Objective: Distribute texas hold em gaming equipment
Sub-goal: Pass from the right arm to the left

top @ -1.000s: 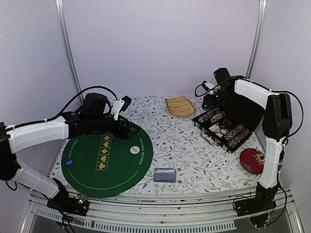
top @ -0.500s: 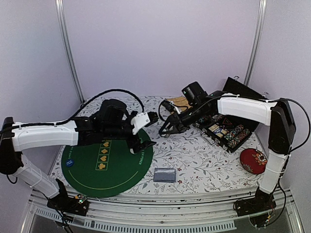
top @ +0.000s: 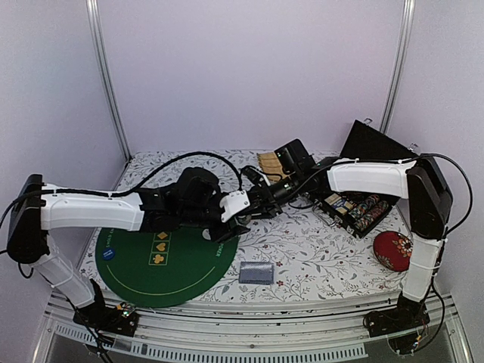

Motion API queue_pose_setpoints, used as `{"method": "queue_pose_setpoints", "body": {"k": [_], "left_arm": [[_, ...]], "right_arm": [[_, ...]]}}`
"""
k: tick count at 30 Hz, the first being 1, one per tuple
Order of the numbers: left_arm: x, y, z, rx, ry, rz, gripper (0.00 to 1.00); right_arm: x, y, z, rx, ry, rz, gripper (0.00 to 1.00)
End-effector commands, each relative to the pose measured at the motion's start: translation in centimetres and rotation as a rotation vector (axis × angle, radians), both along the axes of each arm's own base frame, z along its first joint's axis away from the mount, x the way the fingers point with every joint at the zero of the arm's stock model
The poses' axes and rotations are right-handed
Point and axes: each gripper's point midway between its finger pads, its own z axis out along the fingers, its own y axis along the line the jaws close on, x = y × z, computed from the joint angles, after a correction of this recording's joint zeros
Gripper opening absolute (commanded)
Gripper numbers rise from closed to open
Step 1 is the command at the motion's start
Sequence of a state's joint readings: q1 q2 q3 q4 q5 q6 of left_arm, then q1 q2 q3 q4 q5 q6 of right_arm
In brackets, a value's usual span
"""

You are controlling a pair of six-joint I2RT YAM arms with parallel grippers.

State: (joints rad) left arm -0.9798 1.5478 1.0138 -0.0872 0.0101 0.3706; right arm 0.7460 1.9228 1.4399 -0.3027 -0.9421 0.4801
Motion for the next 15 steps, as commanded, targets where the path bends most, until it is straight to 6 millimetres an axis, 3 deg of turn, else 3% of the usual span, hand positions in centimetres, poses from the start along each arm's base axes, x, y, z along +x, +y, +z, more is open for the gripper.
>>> {"method": "queue_pose_setpoints", "body": {"k": [1, 5, 10, 15], "left_arm": [[1.7, -0.3, 0.8, -0.022, -0.020, 0.087, 0.62], [2.4, -0.5, 1.2, -0.037, -0.025, 0.118, 0.63], [3.2, -0.4, 1.3, -0.046, -0.013, 0.149, 0.53], [2.9, -0.9, 1.6, -0.063, 0.006, 0.125, 0.33]], "right_arm": [[0.1, 0.8, 1.4, 0.070, -0.014, 0.012, 0.02], [0.3, 0.9, 0.9, 0.067, -0.005, 0.007, 0.02], [0.4, 0.9, 1.0, 0.065, -0.012, 0.000, 0.02], [0.4, 0.9, 0.8, 0.060, -0.011, 0.002, 0.02]]}}
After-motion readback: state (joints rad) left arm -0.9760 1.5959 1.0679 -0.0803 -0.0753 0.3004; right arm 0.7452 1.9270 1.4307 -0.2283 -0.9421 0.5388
